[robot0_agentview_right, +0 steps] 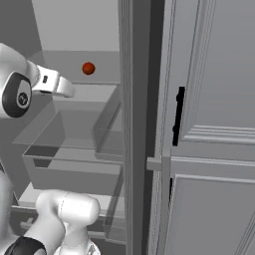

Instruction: Place one tomato and one fish in each tupperware on the nearby counter, to pack two identical lunches.

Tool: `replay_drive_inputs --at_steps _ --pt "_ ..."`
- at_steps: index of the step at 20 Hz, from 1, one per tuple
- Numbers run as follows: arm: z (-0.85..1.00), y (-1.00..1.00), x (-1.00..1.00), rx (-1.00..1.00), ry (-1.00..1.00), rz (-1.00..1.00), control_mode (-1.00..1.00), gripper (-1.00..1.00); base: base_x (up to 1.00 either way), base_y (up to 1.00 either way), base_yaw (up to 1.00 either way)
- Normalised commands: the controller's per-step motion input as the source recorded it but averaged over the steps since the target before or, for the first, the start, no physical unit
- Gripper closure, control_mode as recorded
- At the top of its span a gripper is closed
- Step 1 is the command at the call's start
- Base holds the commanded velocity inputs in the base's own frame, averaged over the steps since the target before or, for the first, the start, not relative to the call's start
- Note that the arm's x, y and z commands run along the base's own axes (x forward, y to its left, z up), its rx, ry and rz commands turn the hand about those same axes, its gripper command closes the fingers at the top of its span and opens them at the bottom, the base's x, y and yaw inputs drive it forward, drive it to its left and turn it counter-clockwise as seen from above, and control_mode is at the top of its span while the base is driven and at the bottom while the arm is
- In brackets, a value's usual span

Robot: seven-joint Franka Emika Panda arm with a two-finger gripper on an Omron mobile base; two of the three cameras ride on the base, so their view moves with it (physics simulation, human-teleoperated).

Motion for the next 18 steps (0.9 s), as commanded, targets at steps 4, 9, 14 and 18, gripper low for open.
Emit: replay_drive_inputs --at_steps 4,9,14,18 --pt "0.07 -0.19 0.77 0.05 0.04 -0.04 -1.00 -1.00 0.00 0.00 0.00" --pt "0.00 -0.20 0.99 0.06 0.05 -0.02 -1.00 -1.00 0.00 0.00 0.00" --pt "0.00 -0.02 0.84 0.01 0.06 -0.01 -1.00 -1.00 0.00 0.00 0.00" --pt "0.00 0.00 0.83 0.00 0.06 0.00 -1.00 -1.00 0.00 0.00 0.00"
